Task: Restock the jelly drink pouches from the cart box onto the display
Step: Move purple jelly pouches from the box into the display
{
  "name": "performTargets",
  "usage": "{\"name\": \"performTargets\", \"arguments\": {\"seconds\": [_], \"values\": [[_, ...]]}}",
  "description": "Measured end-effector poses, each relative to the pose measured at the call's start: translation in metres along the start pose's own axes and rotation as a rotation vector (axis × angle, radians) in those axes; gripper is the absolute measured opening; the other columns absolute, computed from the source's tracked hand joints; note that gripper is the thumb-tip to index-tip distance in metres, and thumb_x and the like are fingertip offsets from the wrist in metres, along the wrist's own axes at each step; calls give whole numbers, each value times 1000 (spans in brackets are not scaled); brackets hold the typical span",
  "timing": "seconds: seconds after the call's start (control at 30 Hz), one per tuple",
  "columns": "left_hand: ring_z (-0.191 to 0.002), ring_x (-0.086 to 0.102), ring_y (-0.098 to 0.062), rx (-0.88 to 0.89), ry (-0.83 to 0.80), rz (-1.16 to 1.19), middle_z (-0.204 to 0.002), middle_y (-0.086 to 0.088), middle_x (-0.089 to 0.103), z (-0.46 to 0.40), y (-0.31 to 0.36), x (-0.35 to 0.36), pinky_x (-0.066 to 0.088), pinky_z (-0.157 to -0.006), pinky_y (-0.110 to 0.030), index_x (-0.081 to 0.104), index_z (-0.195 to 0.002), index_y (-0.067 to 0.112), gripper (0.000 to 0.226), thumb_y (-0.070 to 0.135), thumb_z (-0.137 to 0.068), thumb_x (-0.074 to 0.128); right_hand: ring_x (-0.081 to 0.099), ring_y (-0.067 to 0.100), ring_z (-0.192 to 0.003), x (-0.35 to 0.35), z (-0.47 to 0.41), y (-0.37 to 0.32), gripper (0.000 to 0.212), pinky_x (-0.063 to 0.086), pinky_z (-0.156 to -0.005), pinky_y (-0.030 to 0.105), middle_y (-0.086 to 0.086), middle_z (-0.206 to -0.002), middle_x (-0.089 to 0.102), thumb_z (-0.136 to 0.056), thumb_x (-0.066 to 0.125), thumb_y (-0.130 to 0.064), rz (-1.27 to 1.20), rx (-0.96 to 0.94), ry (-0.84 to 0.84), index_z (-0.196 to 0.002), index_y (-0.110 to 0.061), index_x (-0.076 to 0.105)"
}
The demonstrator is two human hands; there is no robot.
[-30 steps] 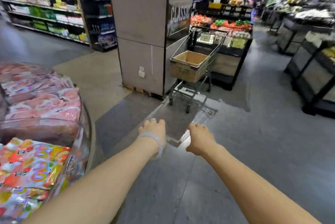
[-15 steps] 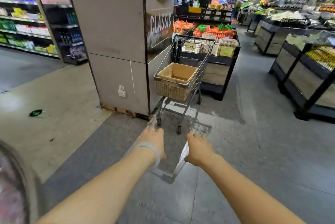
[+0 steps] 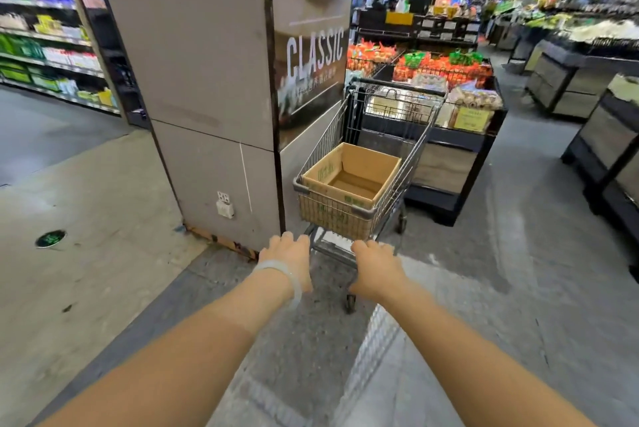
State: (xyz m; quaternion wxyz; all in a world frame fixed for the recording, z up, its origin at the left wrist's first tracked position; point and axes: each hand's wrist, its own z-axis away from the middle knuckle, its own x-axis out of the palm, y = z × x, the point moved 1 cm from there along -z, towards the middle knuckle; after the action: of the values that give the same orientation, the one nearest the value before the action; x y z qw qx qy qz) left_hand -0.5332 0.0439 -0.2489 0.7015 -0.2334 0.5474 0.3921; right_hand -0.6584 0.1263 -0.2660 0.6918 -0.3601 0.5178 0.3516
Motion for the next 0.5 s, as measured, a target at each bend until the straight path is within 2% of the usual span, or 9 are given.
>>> {"name": "performTargets", "arguments": {"seconds": [0.3, 0.4, 0.5], "values": [[-124, 36, -32, 32, -45, -19, -131, -10, 38, -197, 5, -23, 40, -96, -41, 37, -127, 16, 58, 31, -80, 68, 42, 34, -120, -3, -183, 29, 50, 41, -95, 42, 12, -129, 45, -84, 65, -17, -11, 20, -74, -126, -12, 39], [-128, 33, -32, 76, -49, -7, -136, -10, 35, -279, 4, -42, 40, -98, -43, 33, -135, 16, 67, 32, -81, 68, 40, 34, -122, -17, -259, 40, 52, 41, -96, 43, 12, -131, 43, -84, 64, -16, -26, 69, -85, -129, -12, 38], [-125, 37, -31, 118, -44, -4, -133, -9, 39, -356, 6, -68, 43, -95, -43, 38, -131, 17, 68, 35, -76, 72, 42, 32, -120, -37, -333, 52, 54, 42, -93, 42, 10, -130, 45, -83, 64, -19, -46, 109, -48, -130, -13, 39]]}}
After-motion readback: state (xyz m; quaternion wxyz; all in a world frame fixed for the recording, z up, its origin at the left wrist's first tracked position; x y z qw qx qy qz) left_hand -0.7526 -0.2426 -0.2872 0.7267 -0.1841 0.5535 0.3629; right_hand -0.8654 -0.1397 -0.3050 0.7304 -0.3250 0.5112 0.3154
